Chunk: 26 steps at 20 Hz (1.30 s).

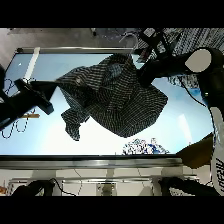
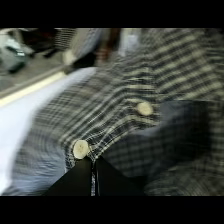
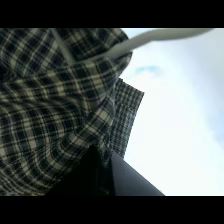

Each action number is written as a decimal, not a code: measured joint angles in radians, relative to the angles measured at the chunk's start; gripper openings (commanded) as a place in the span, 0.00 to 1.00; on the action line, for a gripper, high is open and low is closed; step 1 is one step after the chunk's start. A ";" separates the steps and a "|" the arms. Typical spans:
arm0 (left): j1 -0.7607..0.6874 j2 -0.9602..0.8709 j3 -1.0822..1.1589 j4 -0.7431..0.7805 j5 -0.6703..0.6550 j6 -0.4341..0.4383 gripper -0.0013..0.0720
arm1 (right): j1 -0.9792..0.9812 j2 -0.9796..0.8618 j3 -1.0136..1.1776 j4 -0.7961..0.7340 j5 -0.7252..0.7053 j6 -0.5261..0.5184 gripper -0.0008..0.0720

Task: Fold the clothes and pants, and hang the long-sleeved shirts on hangers.

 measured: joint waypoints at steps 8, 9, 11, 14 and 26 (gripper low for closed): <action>-0.340 -0.130 0.000 0.192 0.019 -0.151 0.09 | 0.000 0.009 0.023 0.025 -0.164 0.327 0.05; -0.354 -0.153 0.001 0.223 -0.004 -0.183 0.09 | 0.001 0.017 0.032 0.008 -0.187 0.380 0.05; -0.371 -0.192 0.001 0.251 -0.046 -0.231 0.18 | 0.001 0.043 0.048 -0.019 -0.225 0.465 0.05; -0.382 -0.200 0.000 0.207 -0.089 -0.253 0.68 | -0.001 0.095 0.062 -0.100 -0.343 0.565 0.05; -0.334 0.147 0.001 0.085 -0.264 -0.240 0.67 | -0.349 0.246 0.103 -0.672 -0.345 1.249 0.05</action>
